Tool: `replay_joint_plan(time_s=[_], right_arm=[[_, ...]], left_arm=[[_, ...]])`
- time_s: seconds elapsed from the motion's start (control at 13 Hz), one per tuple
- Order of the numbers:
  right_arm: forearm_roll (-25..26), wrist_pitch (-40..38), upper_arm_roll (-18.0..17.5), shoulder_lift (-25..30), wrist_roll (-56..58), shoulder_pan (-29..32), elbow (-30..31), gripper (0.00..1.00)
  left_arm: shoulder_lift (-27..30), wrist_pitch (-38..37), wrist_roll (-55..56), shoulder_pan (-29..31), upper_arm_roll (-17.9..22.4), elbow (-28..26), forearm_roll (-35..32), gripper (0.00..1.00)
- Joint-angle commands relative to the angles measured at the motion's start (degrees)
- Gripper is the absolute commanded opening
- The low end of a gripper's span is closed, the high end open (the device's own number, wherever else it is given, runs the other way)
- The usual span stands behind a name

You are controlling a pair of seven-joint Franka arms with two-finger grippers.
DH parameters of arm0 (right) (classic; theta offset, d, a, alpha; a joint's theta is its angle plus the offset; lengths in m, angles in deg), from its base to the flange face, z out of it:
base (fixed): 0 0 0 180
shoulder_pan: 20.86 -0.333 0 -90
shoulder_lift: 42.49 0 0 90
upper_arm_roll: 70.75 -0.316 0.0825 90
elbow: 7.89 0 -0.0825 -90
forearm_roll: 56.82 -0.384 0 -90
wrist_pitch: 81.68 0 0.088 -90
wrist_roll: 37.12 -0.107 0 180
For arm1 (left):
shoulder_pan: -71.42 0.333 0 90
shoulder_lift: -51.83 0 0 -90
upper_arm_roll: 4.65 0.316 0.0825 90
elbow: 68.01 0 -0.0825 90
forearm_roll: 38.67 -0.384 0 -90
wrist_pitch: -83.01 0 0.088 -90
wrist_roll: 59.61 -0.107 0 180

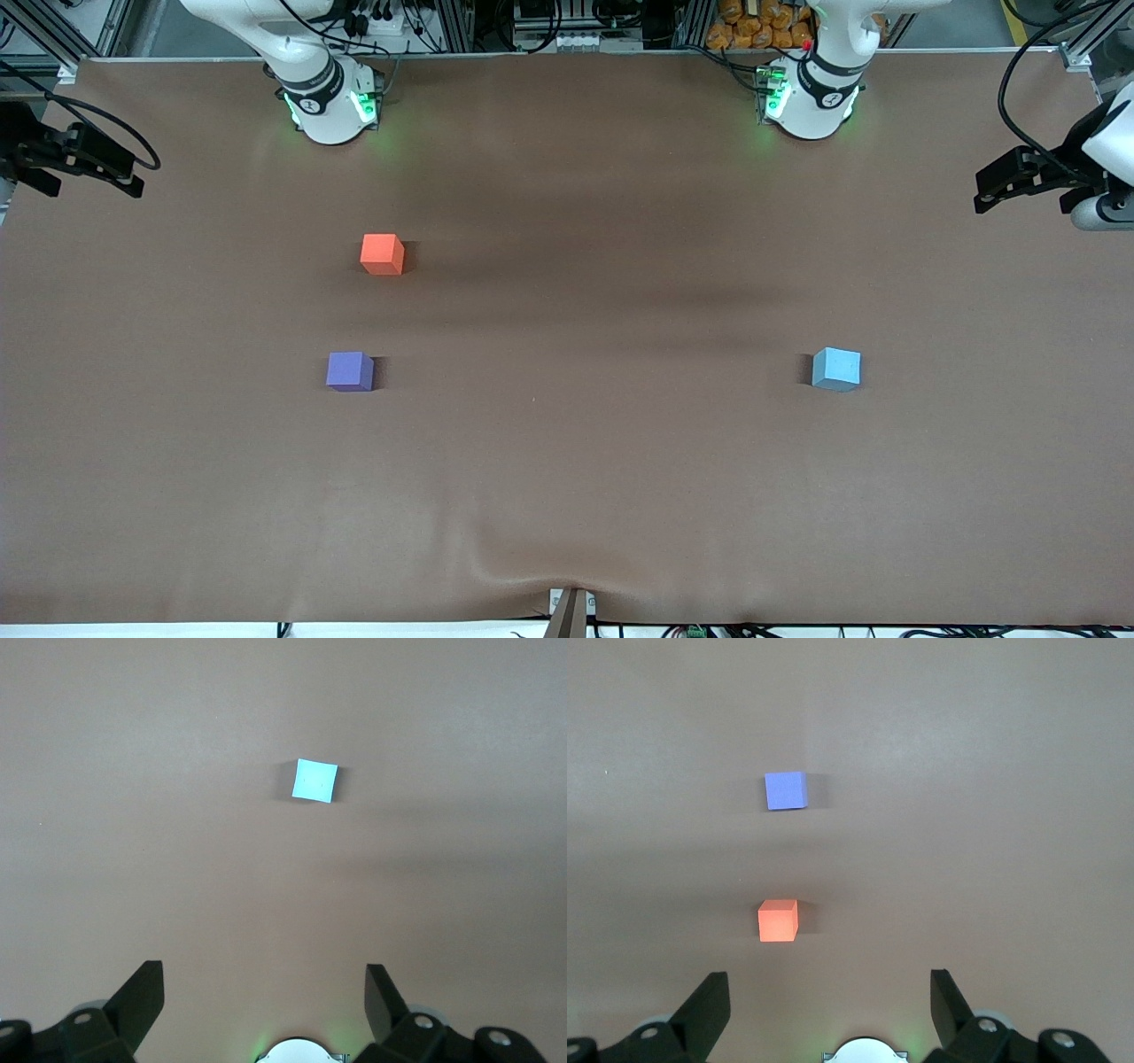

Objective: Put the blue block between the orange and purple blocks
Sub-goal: 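Reach the left gripper down over the light blue cube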

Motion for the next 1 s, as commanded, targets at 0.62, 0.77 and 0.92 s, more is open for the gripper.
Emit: replay_joint_plan(time_s=[0.62, 0.77, 0.92], right_arm=[[-0.3, -1.1, 0.1, -0.7, 0.7, 0.4, -1.3, 1.00], [-0.3, -1.1, 0.1, -0.7, 0.7, 0.4, -1.2, 1.00], [-0.3, -1.2, 0.1, -0.6, 0.7, 0.3, -1.2, 1.00]], left_arm=[[-15.9, 4.6, 1.5, -2.7, -1.1, 2.0, -6.0, 1.00], [-22.2, 10.5, 6.4, -2.5, -1.3, 2.0, -5.6, 1.00], [-26.3, 18.9, 15.0, -3.0, -1.3, 2.0, -2.7, 1.00]])
